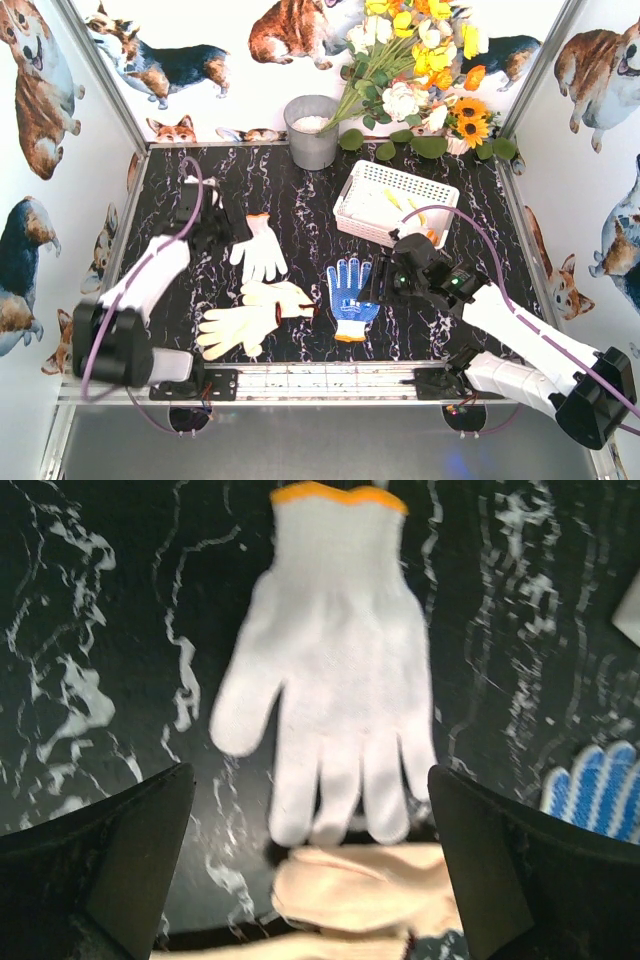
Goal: Put the gloves into the storage basket
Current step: Adjust the glove at the center of the board.
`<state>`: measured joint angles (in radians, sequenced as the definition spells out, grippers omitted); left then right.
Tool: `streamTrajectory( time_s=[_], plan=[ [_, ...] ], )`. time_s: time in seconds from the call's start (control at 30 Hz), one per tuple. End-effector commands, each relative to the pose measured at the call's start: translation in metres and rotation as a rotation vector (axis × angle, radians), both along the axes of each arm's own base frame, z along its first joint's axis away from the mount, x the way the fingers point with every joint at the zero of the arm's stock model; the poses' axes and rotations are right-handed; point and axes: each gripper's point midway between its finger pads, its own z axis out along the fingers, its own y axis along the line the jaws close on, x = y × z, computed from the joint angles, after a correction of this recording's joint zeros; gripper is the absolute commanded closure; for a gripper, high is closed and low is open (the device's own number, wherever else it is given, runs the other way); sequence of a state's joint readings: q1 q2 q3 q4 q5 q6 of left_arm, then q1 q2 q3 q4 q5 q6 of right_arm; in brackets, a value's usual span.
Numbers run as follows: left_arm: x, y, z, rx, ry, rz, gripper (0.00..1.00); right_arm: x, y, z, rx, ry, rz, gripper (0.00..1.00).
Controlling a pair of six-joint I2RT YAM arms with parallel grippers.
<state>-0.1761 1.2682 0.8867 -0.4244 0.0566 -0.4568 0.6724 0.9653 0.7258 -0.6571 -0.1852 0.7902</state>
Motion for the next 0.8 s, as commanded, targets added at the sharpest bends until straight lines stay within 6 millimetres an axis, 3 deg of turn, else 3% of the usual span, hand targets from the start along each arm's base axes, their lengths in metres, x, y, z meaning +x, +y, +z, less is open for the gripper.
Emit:
streamTrajectory(
  time_s=[0.0,0.2,0.4,0.57,0.77],
  plan=[
    [0.035,0.012,-0.012,0.028,0.000,-0.109,0.09,0.008,0.001,0.021,0.018,-0.068,-0.001,0.47],
    [0.067,0.020,-0.042,0.024,0.047,-0.139,0.31,0.006,-0.001,0.019,0.020,-0.074,-0.012,0.47],
    [0.088,0.017,-0.065,0.026,0.076,-0.180,0.42,0.003,-0.006,0.016,0.022,-0.069,-0.033,0.47],
    [0.097,0.016,-0.084,0.018,0.108,-0.191,0.46,0.003,-0.005,0.014,0.038,-0.064,-0.048,0.47],
    [0.090,0.009,-0.098,-0.021,0.136,-0.210,0.51,0.005,-0.003,0.015,0.041,-0.066,-0.049,0.47]
  ],
)
